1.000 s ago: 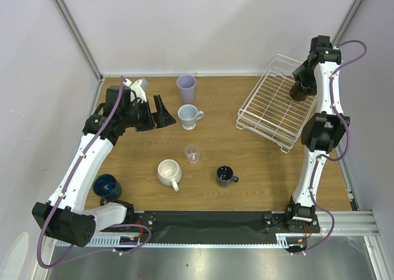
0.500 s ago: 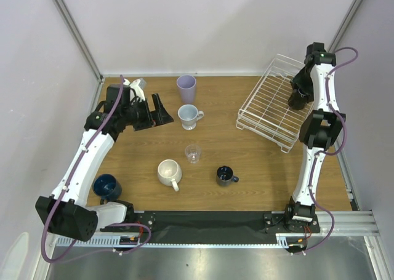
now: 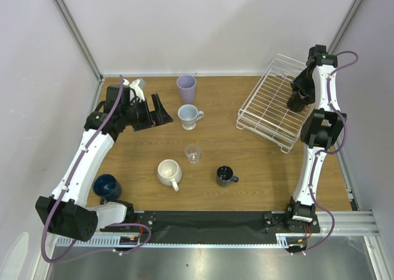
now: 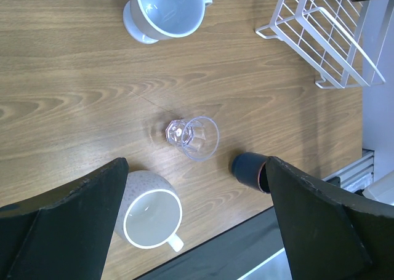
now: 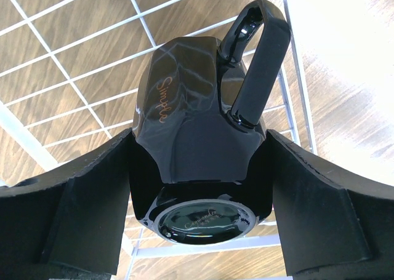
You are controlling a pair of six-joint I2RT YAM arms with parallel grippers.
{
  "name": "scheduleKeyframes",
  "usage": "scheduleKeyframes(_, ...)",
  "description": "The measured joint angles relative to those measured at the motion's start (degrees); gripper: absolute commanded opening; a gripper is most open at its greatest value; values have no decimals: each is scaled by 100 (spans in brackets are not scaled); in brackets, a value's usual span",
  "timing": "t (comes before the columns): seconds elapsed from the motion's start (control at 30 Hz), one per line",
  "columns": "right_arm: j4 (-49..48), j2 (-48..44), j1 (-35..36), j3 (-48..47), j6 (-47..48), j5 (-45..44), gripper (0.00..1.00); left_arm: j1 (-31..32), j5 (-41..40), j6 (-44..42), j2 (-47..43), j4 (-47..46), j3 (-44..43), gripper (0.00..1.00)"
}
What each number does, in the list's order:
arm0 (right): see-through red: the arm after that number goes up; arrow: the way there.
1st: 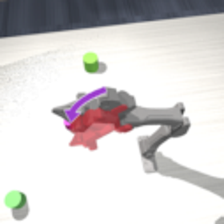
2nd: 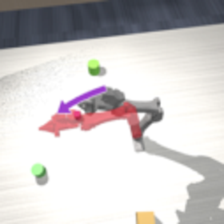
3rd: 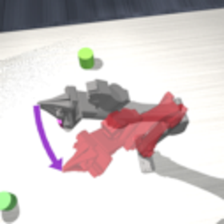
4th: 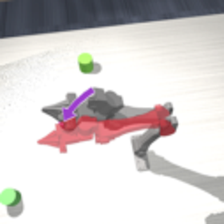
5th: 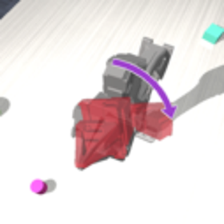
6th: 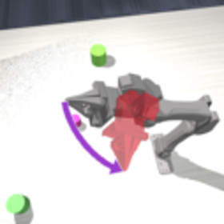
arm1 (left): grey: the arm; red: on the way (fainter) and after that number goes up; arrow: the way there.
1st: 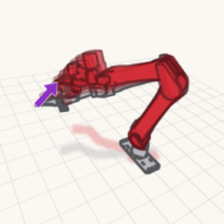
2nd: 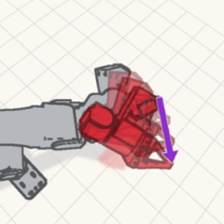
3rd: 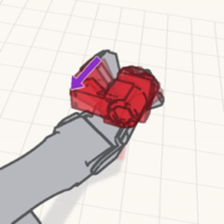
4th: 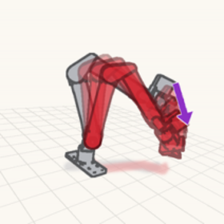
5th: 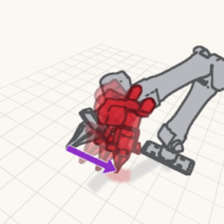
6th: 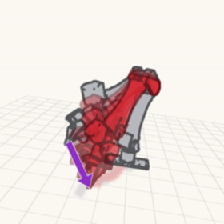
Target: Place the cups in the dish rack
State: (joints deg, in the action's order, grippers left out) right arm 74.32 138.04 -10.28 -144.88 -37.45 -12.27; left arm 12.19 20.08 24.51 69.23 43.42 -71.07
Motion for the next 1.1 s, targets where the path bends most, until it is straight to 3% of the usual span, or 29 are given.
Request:
scheduleKeyframes(0.2, -31, 72, -2, -2, 4, -7, 35, 0, -2, 15, -4, -2, 2, 100)
scheduleKeyframes(0.53, -33, 72, -2, -2, 24, -4, 77, 0, 2, 94, -92, 0, 15, 100)
scheduleKeyframes(0.9, -157, 72, -2, -2, 116, 11, 99, 0, 7, 160, -153, -57, 101, 100)
scheduleKeyframes(1.1, -223, 72, -2, -9, 170, 11, 100, 0, 20, 240, -153, -94, 151, 100)
